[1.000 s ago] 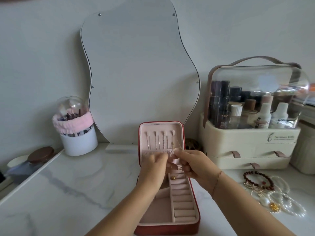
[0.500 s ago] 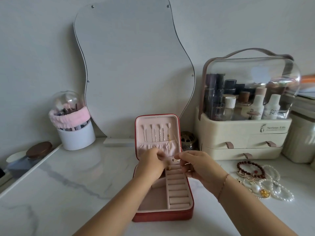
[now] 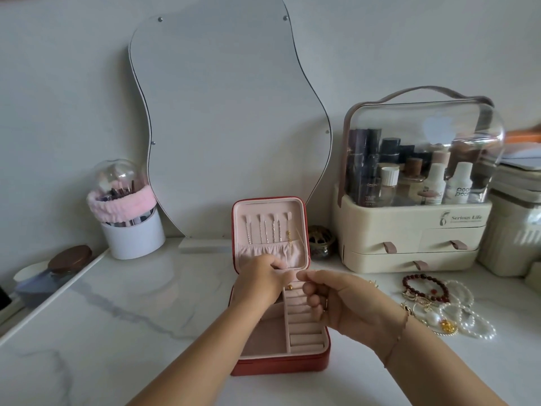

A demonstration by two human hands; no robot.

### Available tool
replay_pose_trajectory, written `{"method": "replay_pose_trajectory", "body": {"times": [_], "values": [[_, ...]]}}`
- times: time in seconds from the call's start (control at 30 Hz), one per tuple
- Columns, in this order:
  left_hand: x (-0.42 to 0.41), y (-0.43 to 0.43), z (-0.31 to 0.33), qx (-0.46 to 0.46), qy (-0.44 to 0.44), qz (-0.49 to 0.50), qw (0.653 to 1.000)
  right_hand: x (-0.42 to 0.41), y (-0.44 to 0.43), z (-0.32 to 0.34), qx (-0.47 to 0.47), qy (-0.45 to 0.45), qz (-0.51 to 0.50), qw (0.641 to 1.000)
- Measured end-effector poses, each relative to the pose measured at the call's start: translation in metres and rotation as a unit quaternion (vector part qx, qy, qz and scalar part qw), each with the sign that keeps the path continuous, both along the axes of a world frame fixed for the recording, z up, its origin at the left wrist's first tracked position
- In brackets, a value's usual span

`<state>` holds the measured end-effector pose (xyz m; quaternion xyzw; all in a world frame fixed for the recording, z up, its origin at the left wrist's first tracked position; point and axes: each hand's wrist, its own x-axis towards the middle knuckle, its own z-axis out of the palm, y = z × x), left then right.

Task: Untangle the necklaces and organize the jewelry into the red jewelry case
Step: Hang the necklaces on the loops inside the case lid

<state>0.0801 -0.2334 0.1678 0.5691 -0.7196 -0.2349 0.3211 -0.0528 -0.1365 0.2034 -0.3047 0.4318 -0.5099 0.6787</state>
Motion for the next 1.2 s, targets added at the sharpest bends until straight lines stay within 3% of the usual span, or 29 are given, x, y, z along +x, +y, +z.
{"method": "replay_pose_trajectory", "body": {"times": [0.2, 0.4, 0.53, 0.73, 0.87, 1.07, 1.2], "values": [[-0.001, 0.003, 0.003, 0.037, 0.037, -0.017, 0.998, 0.01, 0.019, -0.003, 0.009, -0.026, 0.0, 1.0], [-0.012, 0.018, 0.014, 0.152, 0.203, -0.084, 0.964, 0.014, 0.027, -0.008, 0.018, -0.083, -0.044, 0.995], [-0.007, 0.023, 0.02, 0.182, 0.282, -0.093, 0.937, 0.013, 0.027, -0.009, 0.014, -0.094, -0.061, 0.994], [0.007, 0.054, 0.022, 0.087, 0.228, -0.107, 0.964, 0.007, 0.01, -0.006, -0.027, -0.054, -0.101, 0.993], [0.015, 0.073, 0.02, -0.015, 0.138, -0.099, 0.985, 0.007, 0.001, 0.0, -0.018, -0.021, -0.069, 0.997], [0.018, 0.089, 0.016, 0.01, 0.148, -0.141, 0.979, 0.007, 0.0, 0.013, -0.011, 0.008, 0.009, 1.0], [0.026, 0.078, 0.02, -0.006, 0.175, -0.075, 0.982, 0.003, 0.004, 0.014, -0.043, 0.02, 0.005, 0.999]]}}
